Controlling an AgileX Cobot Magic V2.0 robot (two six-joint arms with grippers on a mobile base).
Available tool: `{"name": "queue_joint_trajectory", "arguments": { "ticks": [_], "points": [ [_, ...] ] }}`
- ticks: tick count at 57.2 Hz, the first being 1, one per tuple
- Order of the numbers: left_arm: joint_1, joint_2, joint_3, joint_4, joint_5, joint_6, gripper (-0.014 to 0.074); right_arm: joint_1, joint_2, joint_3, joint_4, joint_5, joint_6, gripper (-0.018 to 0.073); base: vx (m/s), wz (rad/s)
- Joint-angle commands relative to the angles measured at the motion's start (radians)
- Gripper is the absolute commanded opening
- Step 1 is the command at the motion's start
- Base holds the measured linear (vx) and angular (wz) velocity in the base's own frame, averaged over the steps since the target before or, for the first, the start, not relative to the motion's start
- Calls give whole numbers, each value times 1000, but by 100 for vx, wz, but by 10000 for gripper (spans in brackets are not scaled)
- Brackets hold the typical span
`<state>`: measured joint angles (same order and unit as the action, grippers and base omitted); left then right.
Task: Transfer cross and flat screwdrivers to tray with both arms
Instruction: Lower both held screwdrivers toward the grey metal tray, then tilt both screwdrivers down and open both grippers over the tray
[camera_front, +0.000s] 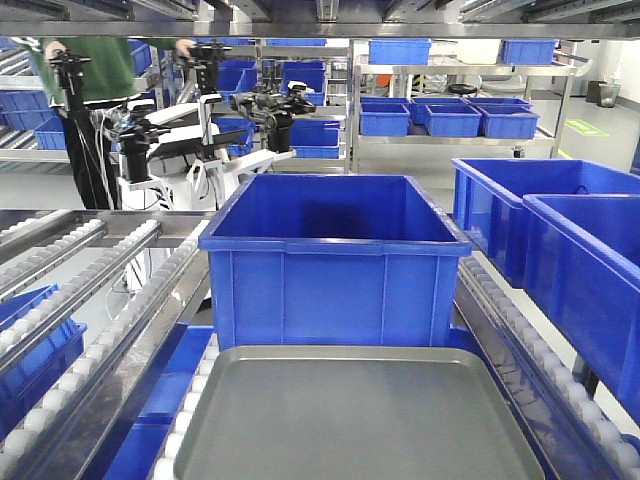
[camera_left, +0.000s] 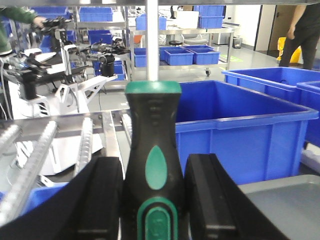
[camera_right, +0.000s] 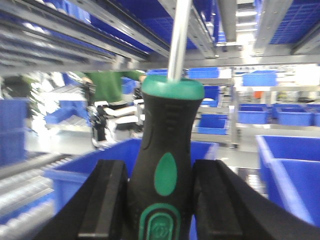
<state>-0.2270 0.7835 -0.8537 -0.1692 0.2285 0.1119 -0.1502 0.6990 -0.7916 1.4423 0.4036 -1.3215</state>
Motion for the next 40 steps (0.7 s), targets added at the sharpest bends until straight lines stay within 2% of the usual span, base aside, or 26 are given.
{"name": "queue_joint_trajectory", "arguments": {
  "ticks": [1, 8, 14, 21, 29, 35, 40],
  "points": [
    [-6, 21, -31, -85, -73, -7, 2, -3, 35, -33, 68, 26, 29, -8, 0, 0],
    [-26, 125, -33, -192, -83, 25, 2, -3, 149, -34, 69, 132, 80, -8, 0, 0],
    [-113, 264, -65, -292, -104, 80, 2, -3, 286, -34, 97, 236, 80, -8, 0, 0],
    [-215, 442, -137, -344, -133, 132, 2, 6, 438, -34, 139, 326, 91, -8, 0, 0],
    [-292, 640, -264, -399, -126, 129, 2, 126, 592, -43, 163, 284, 83, -8, 0, 0],
    [-312, 757, -357, -479, -83, 128, 2, 218, 677, -73, 181, 197, 77, -8, 0, 0],
    [-314, 830, -420, -524, -27, 128, 2, 258, 741, -105, 199, 175, 77, -8, 0, 0]
  ]
}}
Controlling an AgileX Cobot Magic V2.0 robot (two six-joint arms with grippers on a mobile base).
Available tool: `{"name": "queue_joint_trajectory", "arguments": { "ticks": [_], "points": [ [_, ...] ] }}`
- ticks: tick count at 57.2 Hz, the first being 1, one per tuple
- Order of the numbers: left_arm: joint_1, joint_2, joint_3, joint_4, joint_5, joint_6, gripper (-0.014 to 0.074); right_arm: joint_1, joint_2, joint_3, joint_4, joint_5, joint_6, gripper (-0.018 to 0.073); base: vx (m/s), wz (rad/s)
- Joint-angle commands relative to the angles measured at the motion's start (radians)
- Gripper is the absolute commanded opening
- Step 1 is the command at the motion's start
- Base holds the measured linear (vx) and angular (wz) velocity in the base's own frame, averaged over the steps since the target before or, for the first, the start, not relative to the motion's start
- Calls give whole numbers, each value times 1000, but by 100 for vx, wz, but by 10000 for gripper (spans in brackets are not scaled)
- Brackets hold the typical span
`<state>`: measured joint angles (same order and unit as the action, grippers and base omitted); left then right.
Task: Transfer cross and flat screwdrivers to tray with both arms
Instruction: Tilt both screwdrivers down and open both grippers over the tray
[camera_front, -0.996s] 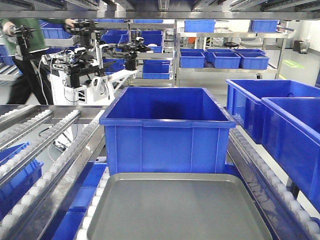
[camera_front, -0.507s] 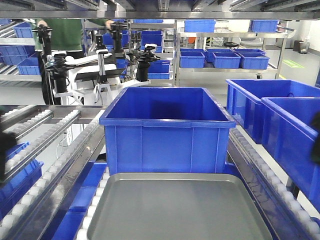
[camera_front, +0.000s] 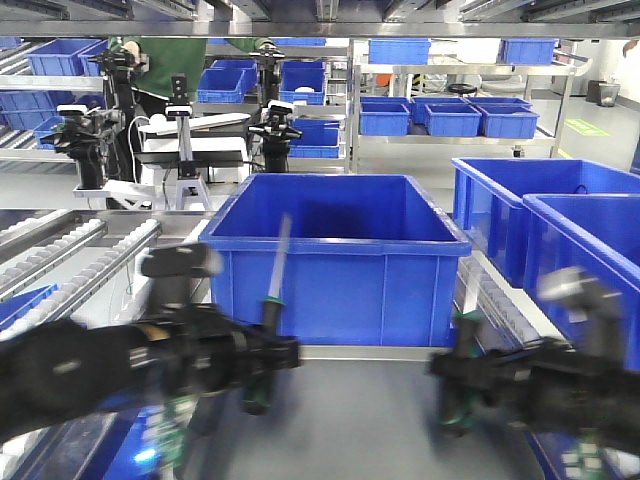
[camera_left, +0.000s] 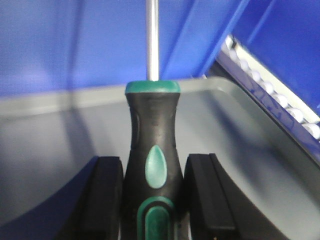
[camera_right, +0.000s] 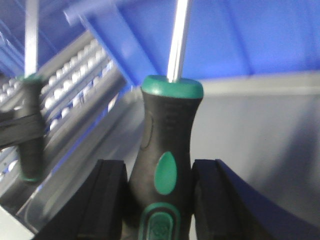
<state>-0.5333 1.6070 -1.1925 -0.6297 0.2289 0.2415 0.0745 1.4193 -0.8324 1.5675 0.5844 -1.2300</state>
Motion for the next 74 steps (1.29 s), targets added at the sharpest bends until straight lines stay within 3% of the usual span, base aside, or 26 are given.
{"name": "queue_joint_trajectory", "arguments": {
  "ticks": [1, 11, 23, 30, 44, 52, 58, 66, 71, 74],
  "points": [
    [-7, 21, -88, -76, -18, -2, 2, 37, 29, -71, 74, -6, -14, -8, 0, 0],
    [-7, 95, -146, -133, 9, -2, 2, 52, 134, -130, 64, 34, 84, -8, 0, 0],
    [-7, 111, -146, -143, -14, -4, 26, 52, 164, -149, 64, 27, 86, 34, 0, 0],
    [-7, 111, -146, -142, -11, -4, 97, 52, 164, -149, 56, 40, 79, 154, 0, 0],
    [-7, 111, -146, -138, 33, 0, 364, 52, 164, -149, 57, 79, 82, 549, 0, 0],
    [-7, 109, -146, -108, 55, 5, 495, 52, 164, -149, 57, 97, 82, 673, 0, 0],
    [-7, 107, -146, -101, 67, 5, 542, 52, 164, -149, 56, 113, 82, 673, 0, 0],
    [-6, 105, -146, -94, 104, 6, 541, 52, 158, -149, 56, 147, 82, 624, 0, 0],
    [-2, 93, -146, -67, 142, 6, 501, 51, 148, -149, 48, 159, 82, 536, 0, 0],
    [-2, 81, -145, -46, 163, 6, 433, 51, 137, -149, 30, 159, 82, 435, 0, 0]
  ]
}}
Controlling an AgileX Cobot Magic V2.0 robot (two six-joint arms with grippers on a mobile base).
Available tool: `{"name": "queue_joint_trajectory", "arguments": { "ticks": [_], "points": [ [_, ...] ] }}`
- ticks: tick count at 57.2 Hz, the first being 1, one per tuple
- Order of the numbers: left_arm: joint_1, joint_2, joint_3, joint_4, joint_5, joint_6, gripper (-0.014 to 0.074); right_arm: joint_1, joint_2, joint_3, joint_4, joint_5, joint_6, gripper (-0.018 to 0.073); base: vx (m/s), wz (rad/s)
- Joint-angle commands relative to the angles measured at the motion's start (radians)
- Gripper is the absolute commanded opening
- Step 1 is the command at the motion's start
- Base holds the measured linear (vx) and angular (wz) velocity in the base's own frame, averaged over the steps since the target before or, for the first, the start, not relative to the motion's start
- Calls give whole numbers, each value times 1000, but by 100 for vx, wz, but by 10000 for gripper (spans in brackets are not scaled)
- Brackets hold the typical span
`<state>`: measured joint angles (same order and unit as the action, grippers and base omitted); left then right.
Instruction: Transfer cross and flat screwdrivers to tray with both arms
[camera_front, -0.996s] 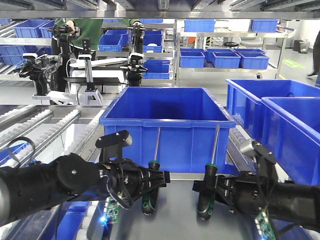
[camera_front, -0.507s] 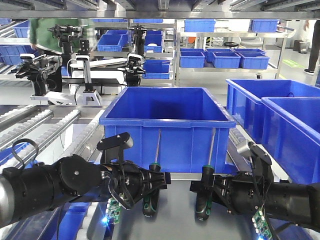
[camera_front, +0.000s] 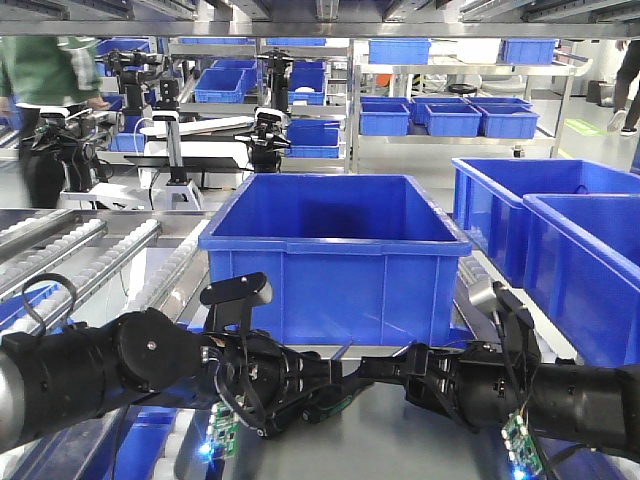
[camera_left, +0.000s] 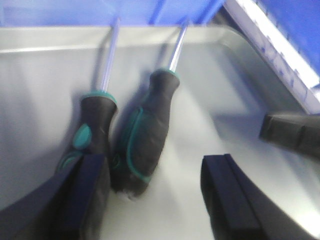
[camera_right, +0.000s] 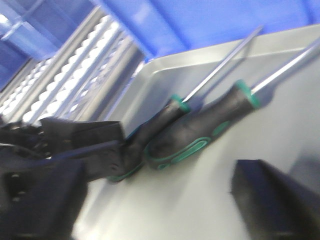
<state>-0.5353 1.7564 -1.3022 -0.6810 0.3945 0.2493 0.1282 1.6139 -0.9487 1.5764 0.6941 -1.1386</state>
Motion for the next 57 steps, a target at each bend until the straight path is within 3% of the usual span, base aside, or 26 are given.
{"name": "queue_joint_trajectory", "arguments": {
  "ticks": [1, 8, 9, 11, 26, 32, 46, 57],
  "points": [
    [0, -75, -36, 13, 5, -2, 396, -3, -64, -32, 13, 49, -9, 386, 0, 0],
    [4, -139, -36, 104, 64, -4, 95, -3, -131, -31, -64, 49, 21, 3, 0, 0],
    [4, -148, -36, 122, 69, -4, 59, -3, -141, -31, -76, 48, 22, -16, 0, 0],
    [4, -176, -36, 154, 80, -3, -10, -3, -166, -31, -104, 42, 30, -15, 0, 0],
    [4, -418, 15, 302, 95, -10, -5, -3, -466, -11, -343, 1, 47, -10, 0, 0],
    [4, -559, 144, 322, 9, -10, -3, -3, -653, 93, -341, -142, 46, -9, 0, 0],
    [4, -987, 606, 348, -247, -2, -1, -3, -1175, 405, -348, -492, 19, -9, 0, 0],
    [4, -1199, 808, 347, -374, -2, -1, -3, -1396, 572, -342, -583, 43, -9, 0, 0]
  ]
}}
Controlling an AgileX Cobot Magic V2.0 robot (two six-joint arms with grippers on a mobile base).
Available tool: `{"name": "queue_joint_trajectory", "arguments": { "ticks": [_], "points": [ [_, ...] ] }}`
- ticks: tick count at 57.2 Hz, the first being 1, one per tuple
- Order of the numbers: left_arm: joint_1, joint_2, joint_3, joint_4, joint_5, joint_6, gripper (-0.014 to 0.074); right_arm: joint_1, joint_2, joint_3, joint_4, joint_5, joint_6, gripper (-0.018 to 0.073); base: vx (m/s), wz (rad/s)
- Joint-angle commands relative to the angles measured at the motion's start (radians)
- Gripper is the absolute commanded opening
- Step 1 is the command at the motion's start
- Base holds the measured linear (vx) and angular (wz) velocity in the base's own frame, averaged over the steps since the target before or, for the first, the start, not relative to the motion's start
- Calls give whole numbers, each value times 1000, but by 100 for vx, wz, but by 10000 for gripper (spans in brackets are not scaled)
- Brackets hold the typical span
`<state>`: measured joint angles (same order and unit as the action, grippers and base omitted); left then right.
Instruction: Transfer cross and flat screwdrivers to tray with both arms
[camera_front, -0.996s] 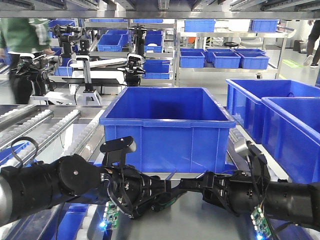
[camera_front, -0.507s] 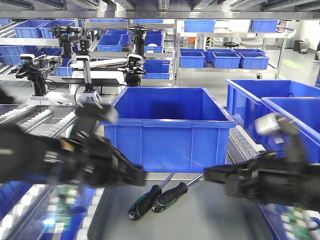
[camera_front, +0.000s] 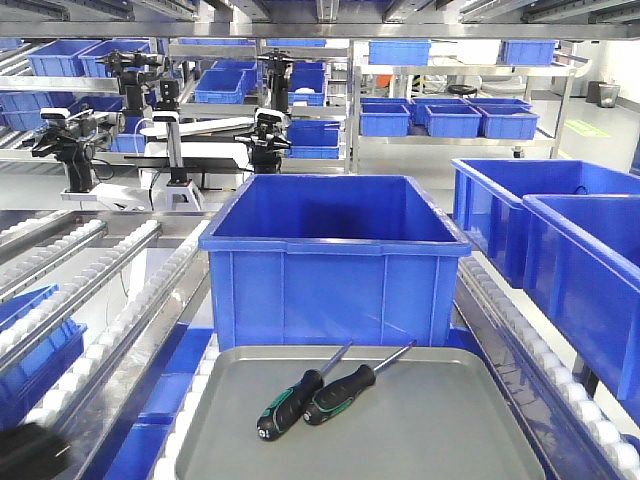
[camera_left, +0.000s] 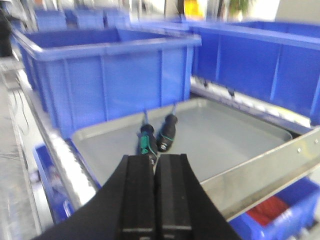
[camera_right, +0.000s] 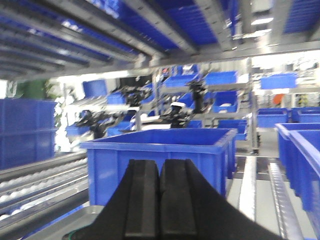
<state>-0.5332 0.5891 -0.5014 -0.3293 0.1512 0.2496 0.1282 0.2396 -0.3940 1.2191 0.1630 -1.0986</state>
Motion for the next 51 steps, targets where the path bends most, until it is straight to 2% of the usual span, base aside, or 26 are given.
{"name": "queue_joint_trajectory", "arguments": {
  "ticks": [1, 37, 41, 45, 51],
  "points": [
    [2, -37, 13, -5, -131, -2, -1, -3, -23, 25, 16, -52, 1, -9, 0, 0],
    [2, -39, 21, -4, -92, -2, -1, -3, -20, 34, 17, -44, -5, -9, 0, 0],
    [6, -40, 43, 64, -136, 57, -1, -3, -20, 34, 17, -44, -5, -9, 0, 0],
    [44, -68, 95, 119, -197, 76, -1, -3, -20, 34, 17, -44, -5, -9, 0, 0],
    [182, -171, 191, 118, -232, 47, -1, -3, -20, 34, 17, -44, -5, -9, 0, 0]
  ]
}}
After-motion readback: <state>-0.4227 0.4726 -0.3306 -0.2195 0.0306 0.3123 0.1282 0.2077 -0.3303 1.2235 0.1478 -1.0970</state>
